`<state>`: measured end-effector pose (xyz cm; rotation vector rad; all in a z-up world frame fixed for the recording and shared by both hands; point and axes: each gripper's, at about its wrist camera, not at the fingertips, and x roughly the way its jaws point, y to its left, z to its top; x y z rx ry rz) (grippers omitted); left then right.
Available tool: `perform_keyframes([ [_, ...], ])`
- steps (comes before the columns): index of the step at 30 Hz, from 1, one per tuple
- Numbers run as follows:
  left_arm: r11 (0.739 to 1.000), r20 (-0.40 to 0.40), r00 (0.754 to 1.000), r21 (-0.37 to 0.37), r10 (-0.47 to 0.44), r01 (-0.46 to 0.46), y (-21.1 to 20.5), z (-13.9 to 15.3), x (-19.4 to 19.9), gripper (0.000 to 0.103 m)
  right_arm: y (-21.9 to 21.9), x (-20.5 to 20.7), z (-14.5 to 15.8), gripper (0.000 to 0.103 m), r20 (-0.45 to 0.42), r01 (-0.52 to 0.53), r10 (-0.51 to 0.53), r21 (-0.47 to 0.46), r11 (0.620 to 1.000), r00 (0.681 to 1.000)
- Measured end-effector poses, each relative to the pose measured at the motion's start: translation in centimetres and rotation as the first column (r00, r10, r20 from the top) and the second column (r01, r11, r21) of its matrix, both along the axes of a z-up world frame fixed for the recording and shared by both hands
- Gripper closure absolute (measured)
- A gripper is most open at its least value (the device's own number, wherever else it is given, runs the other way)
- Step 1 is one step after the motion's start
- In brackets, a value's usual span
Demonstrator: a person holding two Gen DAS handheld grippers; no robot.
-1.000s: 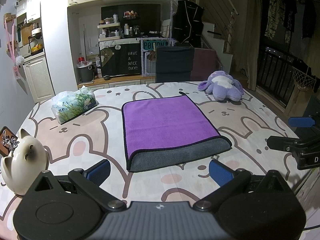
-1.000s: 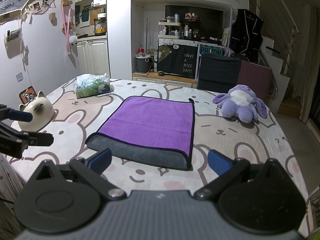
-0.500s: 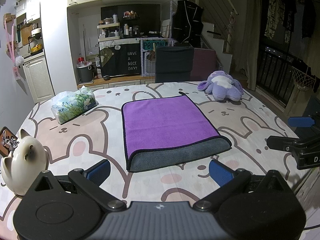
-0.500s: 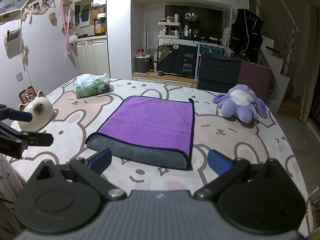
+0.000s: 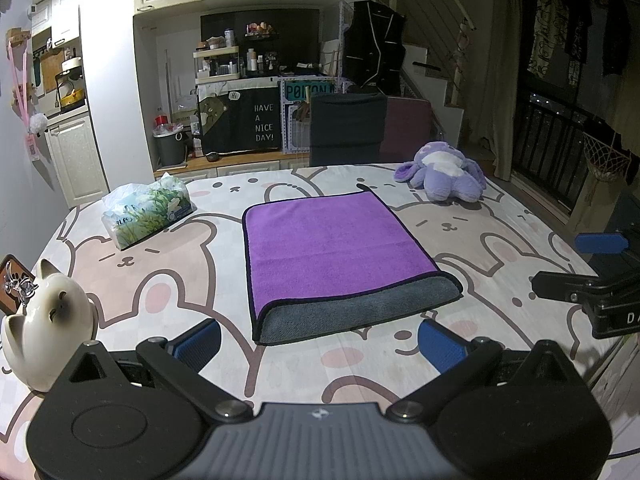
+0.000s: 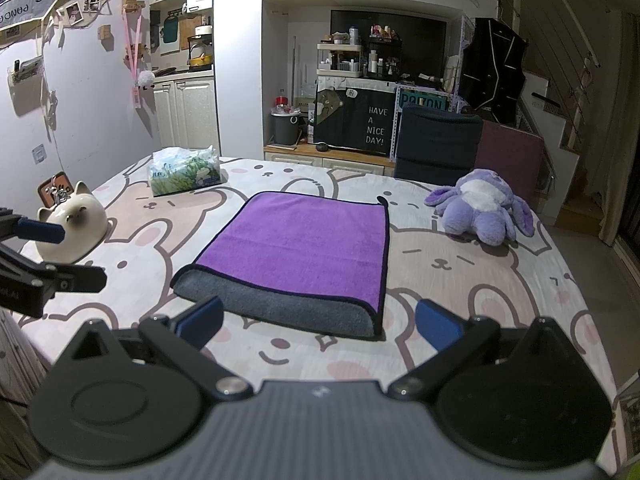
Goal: Fold towel
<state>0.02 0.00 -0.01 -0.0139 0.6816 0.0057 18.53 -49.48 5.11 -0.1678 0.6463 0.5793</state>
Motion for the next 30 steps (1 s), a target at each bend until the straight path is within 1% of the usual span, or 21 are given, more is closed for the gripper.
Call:
perform_keyframes([
  [19, 1.0, 0.001, 1.0, 0.002, 0.001, -0.001, 0.0, 0.0, 0.0, 0.0, -0.05, 0.09, -0.04, 0.0, 0.0, 0.0, 0.0, 0.0, 1.0, 1.0],
  [30, 1.0, 0.019, 1.0, 0.023, 0.009, -0.009, -0.23, 0.32, -0.07, 0.0, -0.06, 0.0, 0.01, 0.0, 0.01, 0.008, -0.008, 0.005, 1.0, 1.0],
])
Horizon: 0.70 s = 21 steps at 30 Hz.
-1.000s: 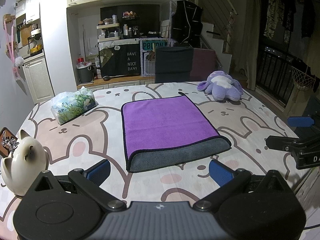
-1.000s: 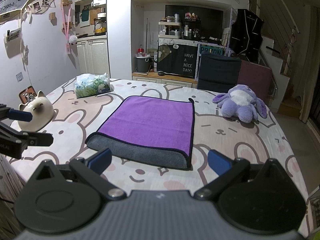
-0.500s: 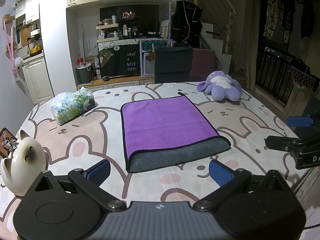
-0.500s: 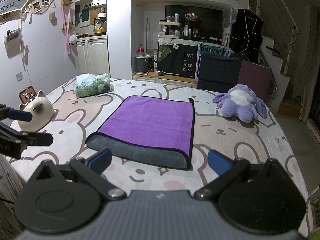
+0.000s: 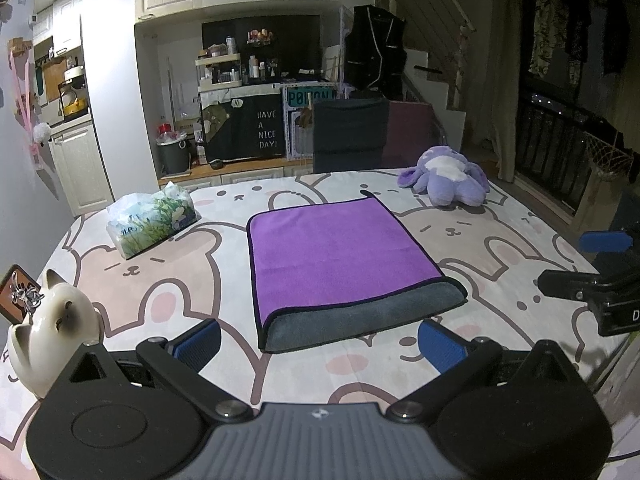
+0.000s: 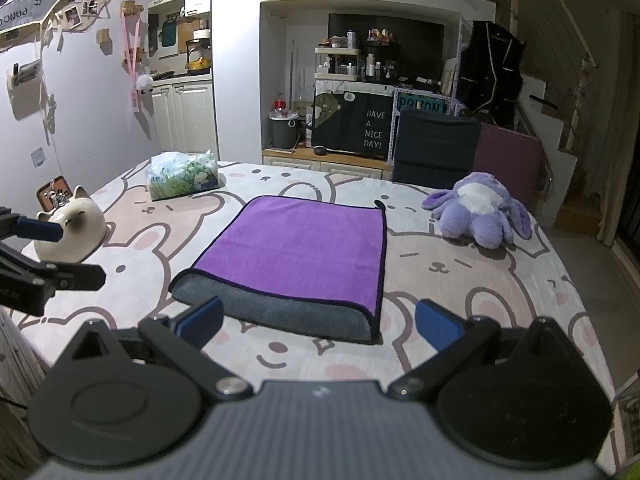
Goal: Fold towel
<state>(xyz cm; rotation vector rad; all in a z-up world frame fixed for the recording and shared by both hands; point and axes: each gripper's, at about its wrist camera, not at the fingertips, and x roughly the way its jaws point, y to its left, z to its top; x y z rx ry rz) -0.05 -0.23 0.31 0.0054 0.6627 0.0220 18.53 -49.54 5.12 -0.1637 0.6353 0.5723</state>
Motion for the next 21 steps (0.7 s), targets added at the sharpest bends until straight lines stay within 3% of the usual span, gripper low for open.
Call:
perform_keyframes([
  [10, 1.0, 0.019, 1.0, -0.008, 0.018, -0.018, 0.4, 0.7, 0.5, 0.0, -0.2, 0.1, 0.3, 0.0, 0.027, 0.021, -0.021, 0.014, 1.0, 0.999],
  [21, 0.998, 0.055, 0.998, 0.034, 0.042, -0.044, 0.5, 2.3, 1.9, 0.0, 0.2, 1.1, 1.2, 0.0, 0.06, 0.025, -0.025, 0.001, 1.0, 0.998],
])
